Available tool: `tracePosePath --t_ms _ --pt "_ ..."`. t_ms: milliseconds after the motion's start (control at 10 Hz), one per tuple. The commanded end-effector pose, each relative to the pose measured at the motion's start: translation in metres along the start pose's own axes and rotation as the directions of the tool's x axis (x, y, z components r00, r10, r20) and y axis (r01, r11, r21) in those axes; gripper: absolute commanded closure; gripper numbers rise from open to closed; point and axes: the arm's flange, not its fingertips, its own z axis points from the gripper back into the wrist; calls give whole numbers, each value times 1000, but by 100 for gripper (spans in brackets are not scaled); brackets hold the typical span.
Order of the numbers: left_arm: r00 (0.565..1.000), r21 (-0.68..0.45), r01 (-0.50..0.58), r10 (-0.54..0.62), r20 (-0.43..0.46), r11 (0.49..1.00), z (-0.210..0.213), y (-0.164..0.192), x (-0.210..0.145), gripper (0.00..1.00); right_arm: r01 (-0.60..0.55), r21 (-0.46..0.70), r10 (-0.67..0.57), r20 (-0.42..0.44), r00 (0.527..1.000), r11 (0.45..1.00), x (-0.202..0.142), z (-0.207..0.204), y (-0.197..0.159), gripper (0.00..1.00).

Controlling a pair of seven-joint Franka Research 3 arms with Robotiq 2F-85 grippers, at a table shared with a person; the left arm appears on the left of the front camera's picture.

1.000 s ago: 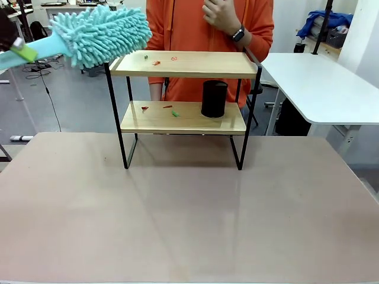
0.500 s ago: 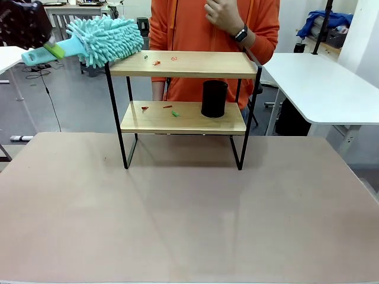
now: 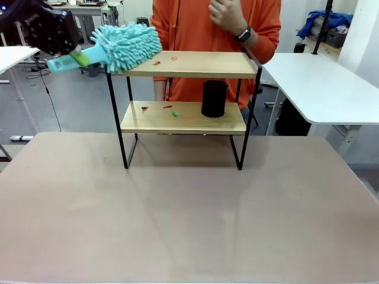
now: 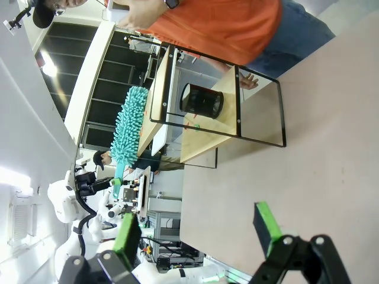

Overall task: Clean the shelf.
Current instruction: Clean the specific tier of the Shelf with the Duster once objects are removed.

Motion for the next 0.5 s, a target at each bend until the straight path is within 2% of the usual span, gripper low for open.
tracePosePath --t_ms 0,100,200,300,400 --pt "995 -16 93 -93 -45 996 -10 -11 3 87 -25 20 25 12 1000 999 3 -2 1 0" --pt "986 -43 156 -158 -47 987 -16 -18 2 87 -25 20 25 12 1000 999 3 -2 1 0" --pt "960 -122 262 -272 -71 957 -15 -24 -4 87 -25 20 25 12 1000 999 3 -2 1 0" --pt "911 -200 354 -385 -145 914 -11 -26 -12 87 -25 20 25 12 1000 999 3 -2 1 0" --pt "798 -373 433 -541 -265 821 -3 -25 -24 87 -25 20 25 12 1000 999 3 -2 1 0"
